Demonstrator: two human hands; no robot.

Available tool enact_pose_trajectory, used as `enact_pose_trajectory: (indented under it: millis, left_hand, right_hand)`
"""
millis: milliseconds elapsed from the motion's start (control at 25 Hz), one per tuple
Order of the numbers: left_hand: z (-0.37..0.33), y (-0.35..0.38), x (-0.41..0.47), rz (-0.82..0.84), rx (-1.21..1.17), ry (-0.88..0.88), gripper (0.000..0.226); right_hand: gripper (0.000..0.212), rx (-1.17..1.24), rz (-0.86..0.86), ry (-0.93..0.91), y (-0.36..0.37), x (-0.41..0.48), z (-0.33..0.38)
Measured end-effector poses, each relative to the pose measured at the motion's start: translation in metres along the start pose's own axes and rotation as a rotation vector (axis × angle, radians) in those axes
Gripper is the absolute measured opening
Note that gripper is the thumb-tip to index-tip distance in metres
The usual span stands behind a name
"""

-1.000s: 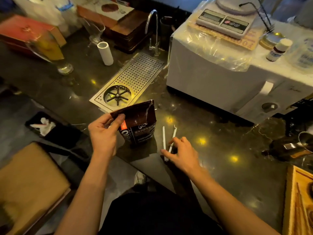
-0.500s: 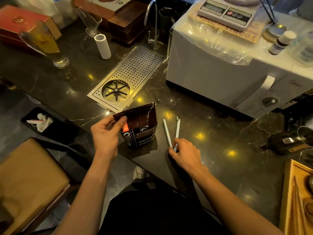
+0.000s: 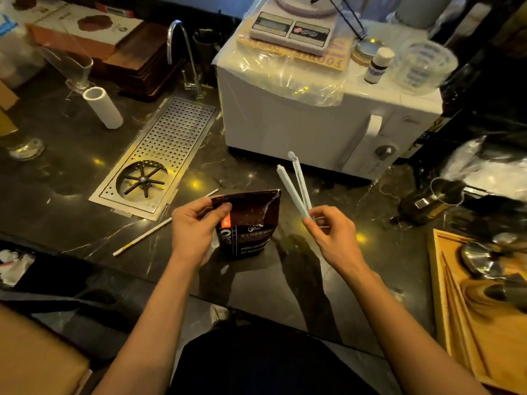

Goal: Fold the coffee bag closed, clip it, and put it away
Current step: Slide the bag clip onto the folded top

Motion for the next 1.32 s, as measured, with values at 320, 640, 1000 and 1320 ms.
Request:
enact_pose_trajectory:
  millis: [320,640,1000,1320]
  left_hand:
    - [0.001,0.069,0.037,0.297,0.045,-0.053,0.022]
    - [0.013,0.073,0.050,0.360,0.008,-0.113,0.017]
    - [0.013,0.070,0.050,0.392,0.010,-0.140,0.016]
    - [0.016,0.066,0.043,0.355,0.023,-0.149,0.025]
  right_hand:
    - [0.010,0.110,-0.133,-0.039,-0.061,-0.027,-0.001]
    - [0.016,0.105,-0.172,-0.049,-0.083,-0.036,-0.008]
    - [0.011,0.087,-0.063,-0.099,-0.066,-0.027,0.003]
    - [0.011,0.130,-0.042,-0.107,-0.052,-0.016,0.009]
Point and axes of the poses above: each hand's wrist, its own x-axis towards the middle knuckle, its own y-axis out of the palm, z = x × y, the point moved 5 cm from there along x, towards the middle knuckle, and after that the axes turned 13 degrees about z, right-handed, at the moved point
